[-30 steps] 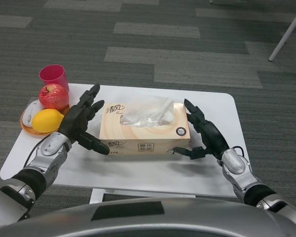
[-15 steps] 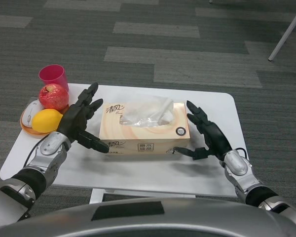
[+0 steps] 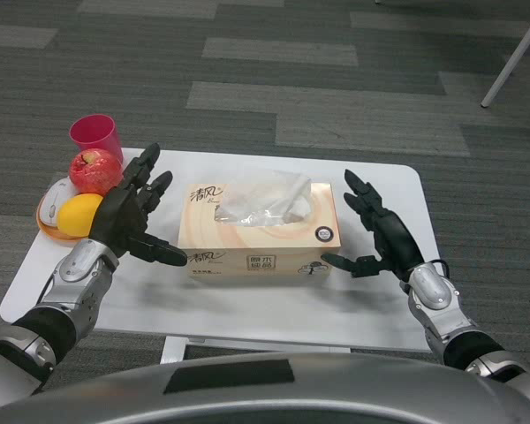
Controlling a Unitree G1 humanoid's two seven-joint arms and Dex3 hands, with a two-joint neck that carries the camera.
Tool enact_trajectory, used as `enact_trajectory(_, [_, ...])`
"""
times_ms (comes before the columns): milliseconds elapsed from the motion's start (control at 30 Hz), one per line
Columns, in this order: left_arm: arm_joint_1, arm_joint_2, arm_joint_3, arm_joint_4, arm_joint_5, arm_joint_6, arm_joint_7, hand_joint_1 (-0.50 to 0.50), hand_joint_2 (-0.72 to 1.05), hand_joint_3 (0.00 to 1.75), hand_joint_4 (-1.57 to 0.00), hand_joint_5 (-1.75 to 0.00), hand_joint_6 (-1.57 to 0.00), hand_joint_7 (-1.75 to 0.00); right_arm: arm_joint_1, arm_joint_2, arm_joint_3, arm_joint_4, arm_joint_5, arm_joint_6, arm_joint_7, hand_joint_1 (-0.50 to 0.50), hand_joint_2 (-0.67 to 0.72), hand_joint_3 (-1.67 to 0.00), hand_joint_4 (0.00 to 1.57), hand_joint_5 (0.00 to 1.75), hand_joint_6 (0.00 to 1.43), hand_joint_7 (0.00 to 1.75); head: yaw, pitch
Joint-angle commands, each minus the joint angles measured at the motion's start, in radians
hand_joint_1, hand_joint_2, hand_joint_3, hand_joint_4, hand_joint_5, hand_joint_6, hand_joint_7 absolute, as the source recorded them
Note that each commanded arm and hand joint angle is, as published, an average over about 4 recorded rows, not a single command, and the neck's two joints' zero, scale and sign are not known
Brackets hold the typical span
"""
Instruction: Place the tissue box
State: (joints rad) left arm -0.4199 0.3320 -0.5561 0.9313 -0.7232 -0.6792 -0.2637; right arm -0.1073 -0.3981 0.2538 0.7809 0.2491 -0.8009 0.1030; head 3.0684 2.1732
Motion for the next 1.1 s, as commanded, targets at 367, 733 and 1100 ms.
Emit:
enact_trajectory(367, [0.085, 0.035, 0.203, -0.185, -0.004, -0.008, -0.052, 0.50, -0.10, 0.00, 0.00, -0.31, 0.00, -0.07, 0.057, -0.031, -0.208, -0.148, 0.017, -0.001, 0.034, -0.46, -0.41, -0.71, 0.00, 0.39, 0.00, 0.07, -0.006, 0.000])
enact_trajectory(733, [0.113, 0.035, 0.341, -0.288, -0.028, -0.013, -0.047, 0.50, -0.19, 0.00, 0.00, -0.41, 0.00, -0.07, 0.056, -0.034, -0.312, -0.235, 0.029, 0.014, 0.011, -0.43, -0.41, -0.63, 0.00, 0.39, 0.00, 0.07, -0.007, 0.006])
enact_trajectory(1100, [0.119, 0.027, 0.344, -0.387, -0.036, -0.025, -0.041, 0.50, -0.19, 0.00, 0.00, -0.41, 0.00, -0.07, 0.012, -0.019, -0.218, -0.354, 0.030, 0.031, -0.065, -0.43, -0.41, -0.63, 0.00, 0.39, 0.00, 0.07, 0.003, 0.015])
